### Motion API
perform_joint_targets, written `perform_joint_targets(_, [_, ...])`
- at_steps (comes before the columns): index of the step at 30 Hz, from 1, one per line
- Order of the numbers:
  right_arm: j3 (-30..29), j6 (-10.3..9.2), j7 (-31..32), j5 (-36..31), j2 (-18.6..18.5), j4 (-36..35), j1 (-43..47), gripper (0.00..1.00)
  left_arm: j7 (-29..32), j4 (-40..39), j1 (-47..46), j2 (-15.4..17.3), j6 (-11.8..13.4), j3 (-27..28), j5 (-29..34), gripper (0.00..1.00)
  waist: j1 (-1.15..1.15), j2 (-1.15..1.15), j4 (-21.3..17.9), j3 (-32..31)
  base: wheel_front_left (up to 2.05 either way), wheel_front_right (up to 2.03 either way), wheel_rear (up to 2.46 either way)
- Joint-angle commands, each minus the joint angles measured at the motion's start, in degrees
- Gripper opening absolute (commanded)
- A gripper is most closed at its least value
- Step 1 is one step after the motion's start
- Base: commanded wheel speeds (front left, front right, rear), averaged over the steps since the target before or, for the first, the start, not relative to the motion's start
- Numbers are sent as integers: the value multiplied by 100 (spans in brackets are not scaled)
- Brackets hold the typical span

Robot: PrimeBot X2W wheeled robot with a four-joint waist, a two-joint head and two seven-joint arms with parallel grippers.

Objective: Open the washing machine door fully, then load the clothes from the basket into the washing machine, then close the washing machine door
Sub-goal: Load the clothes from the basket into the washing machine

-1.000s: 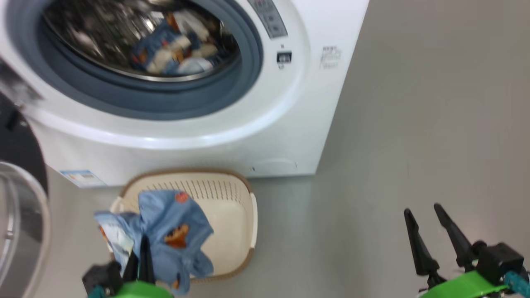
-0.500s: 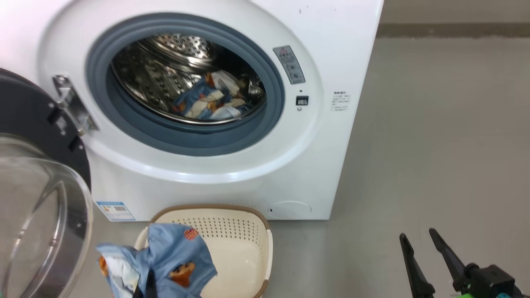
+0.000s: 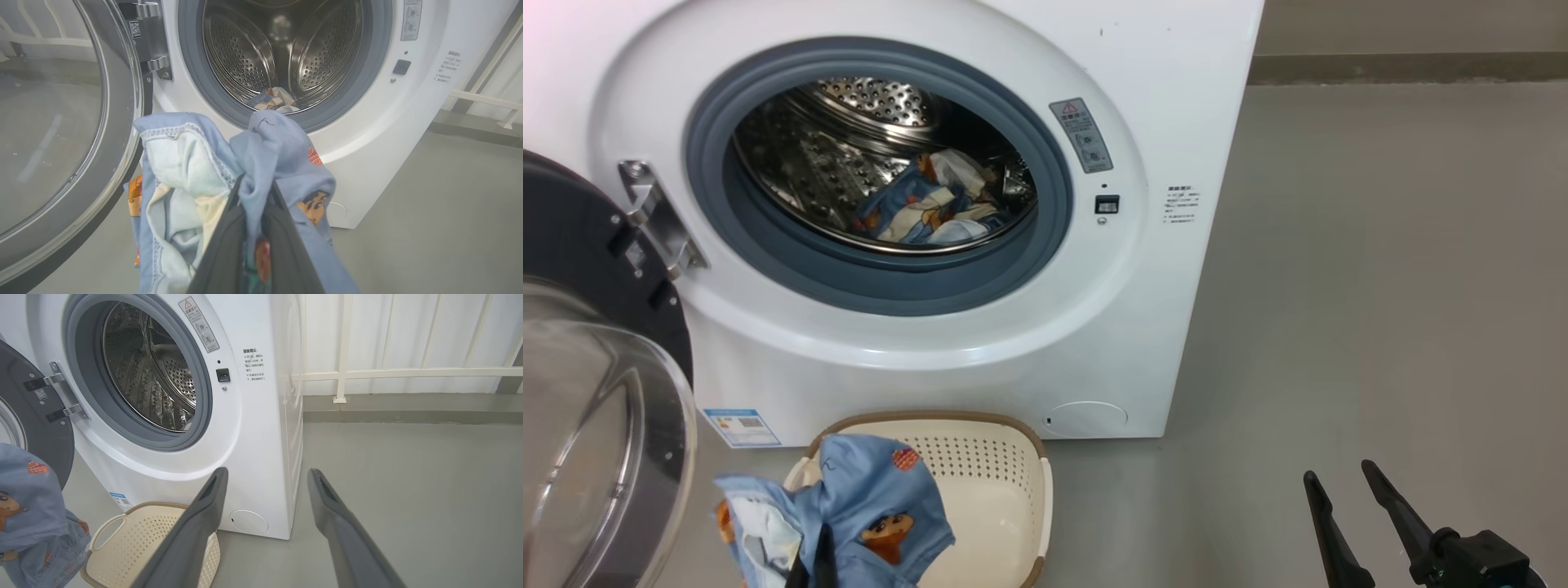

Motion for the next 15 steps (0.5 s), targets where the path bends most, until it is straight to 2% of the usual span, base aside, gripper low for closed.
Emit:
perform_joint_targets(1, [160, 9, -28, -57, -50, -146, -99, 100, -38, -183, -241, 72, -10, 154, 114, 0, 0, 0, -92, 63, 0, 0, 0])
perform_joint_targets(15, [255, 9, -28, 87, 70, -207, -515, 100, 136, 145, -2151, 353, -54, 205, 363, 0, 0, 0, -673, 1053, 0, 0, 0])
